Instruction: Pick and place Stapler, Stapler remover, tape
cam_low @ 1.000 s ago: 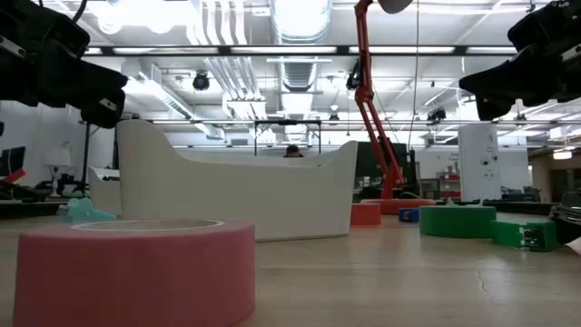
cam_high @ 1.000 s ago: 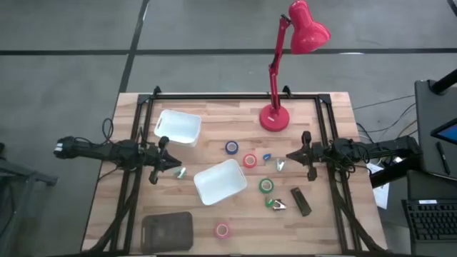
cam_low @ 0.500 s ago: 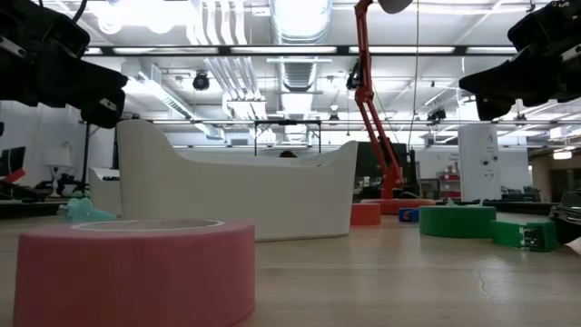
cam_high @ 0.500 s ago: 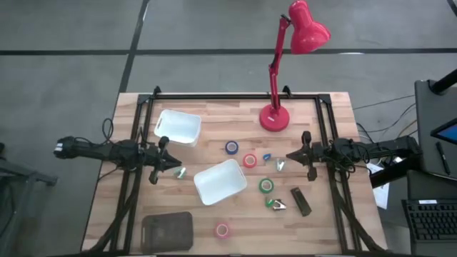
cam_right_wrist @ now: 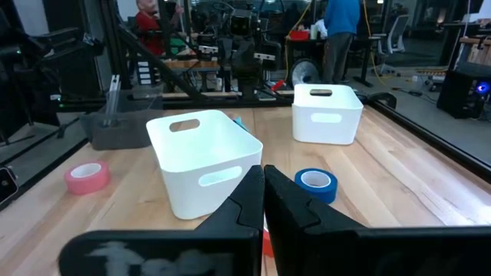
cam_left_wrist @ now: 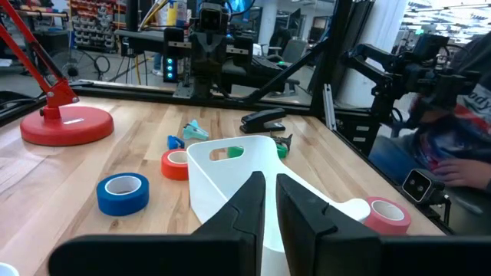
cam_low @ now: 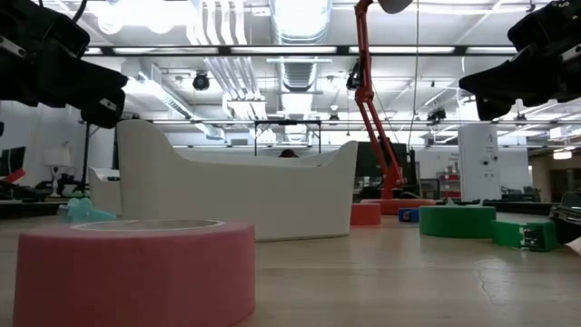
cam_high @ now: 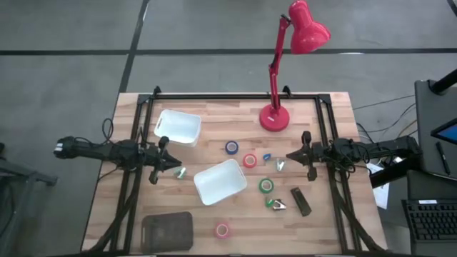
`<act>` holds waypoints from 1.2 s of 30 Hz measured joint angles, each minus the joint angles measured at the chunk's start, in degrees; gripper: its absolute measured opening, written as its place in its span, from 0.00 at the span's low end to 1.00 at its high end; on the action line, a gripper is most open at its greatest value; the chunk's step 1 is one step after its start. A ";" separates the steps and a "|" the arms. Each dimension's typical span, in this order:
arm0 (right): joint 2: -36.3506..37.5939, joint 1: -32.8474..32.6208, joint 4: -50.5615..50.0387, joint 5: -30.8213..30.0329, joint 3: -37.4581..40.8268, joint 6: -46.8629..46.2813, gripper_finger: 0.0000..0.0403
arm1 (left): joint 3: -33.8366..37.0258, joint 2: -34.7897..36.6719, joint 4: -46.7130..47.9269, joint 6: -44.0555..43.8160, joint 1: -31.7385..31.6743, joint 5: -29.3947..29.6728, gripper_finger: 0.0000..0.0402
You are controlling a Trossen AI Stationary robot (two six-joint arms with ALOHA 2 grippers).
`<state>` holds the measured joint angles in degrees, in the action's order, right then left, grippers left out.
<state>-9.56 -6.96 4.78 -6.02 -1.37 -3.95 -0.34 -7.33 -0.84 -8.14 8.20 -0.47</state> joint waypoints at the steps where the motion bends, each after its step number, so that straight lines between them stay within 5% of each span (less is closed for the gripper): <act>1: 0.00 0.00 0.00 0.02 0.00 -0.12 0.02 | 0.00 0.01 0.00 -0.01 -0.01 0.00 0.10; 9: 0.00 -0.01 1.56 0.01 0.00 -1.63 0.02 | 0.00 0.02 0.00 0.00 0.00 0.00 0.10; 24: -0.53 -0.02 7.89 0.02 0.00 -22.93 0.02 | 0.00 0.00 0.00 -0.01 0.00 -0.01 0.10; 36: -15.85 -1.27 10.57 -2.19 0.00 -34.27 0.02 | 0.00 0.01 0.00 0.00 -0.01 -0.02 0.10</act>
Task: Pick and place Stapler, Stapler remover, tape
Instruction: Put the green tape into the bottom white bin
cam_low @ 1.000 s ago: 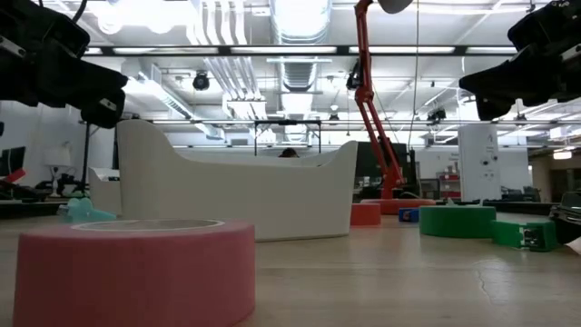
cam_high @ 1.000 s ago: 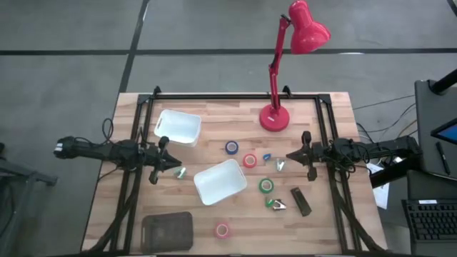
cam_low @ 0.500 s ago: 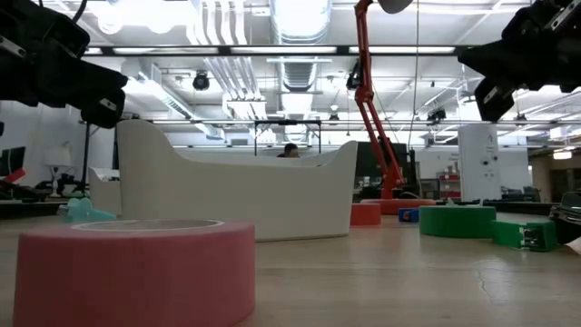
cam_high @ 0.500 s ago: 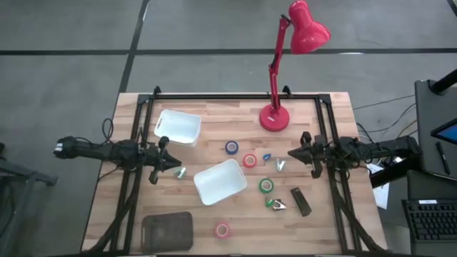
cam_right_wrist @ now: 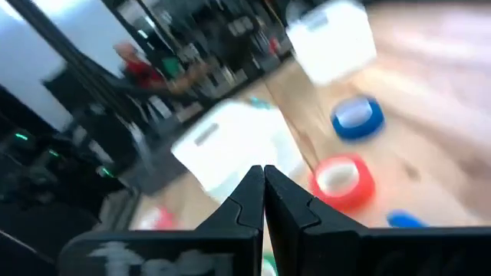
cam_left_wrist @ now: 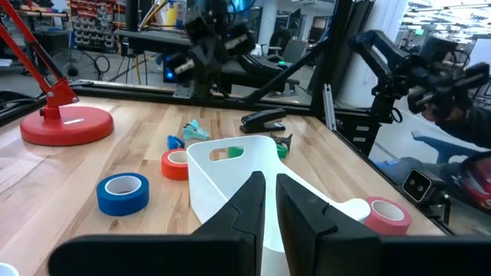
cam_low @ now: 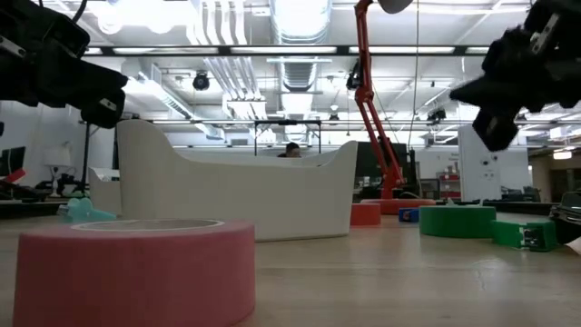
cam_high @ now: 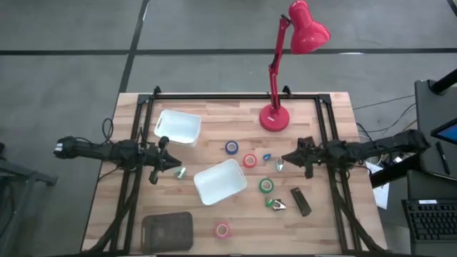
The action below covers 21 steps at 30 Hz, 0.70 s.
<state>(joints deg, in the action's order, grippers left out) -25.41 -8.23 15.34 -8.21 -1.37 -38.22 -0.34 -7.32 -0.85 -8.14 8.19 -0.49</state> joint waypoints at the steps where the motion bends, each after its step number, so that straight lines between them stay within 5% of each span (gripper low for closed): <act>1: -1.99 -0.33 0.07 -0.84 0.00 -1.38 0.02 | 0.00 -0.01 0.00 0.00 0.01 0.01 0.10; 11: -22.56 -5.03 7.70 -5.55 -6.33 -1.60 0.12 | 0.00 -0.01 -0.01 0.00 0.00 0.02 0.10; 21: -40.38 -7.10 -12.20 -6.81 -22.49 -3.55 0.27 | 0.00 -0.01 -0.01 -0.02 -0.01 0.02 0.10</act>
<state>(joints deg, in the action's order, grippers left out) -65.80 -15.33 3.14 -15.03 -23.85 -41.77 -0.34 -7.33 -0.86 -8.16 8.19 -0.47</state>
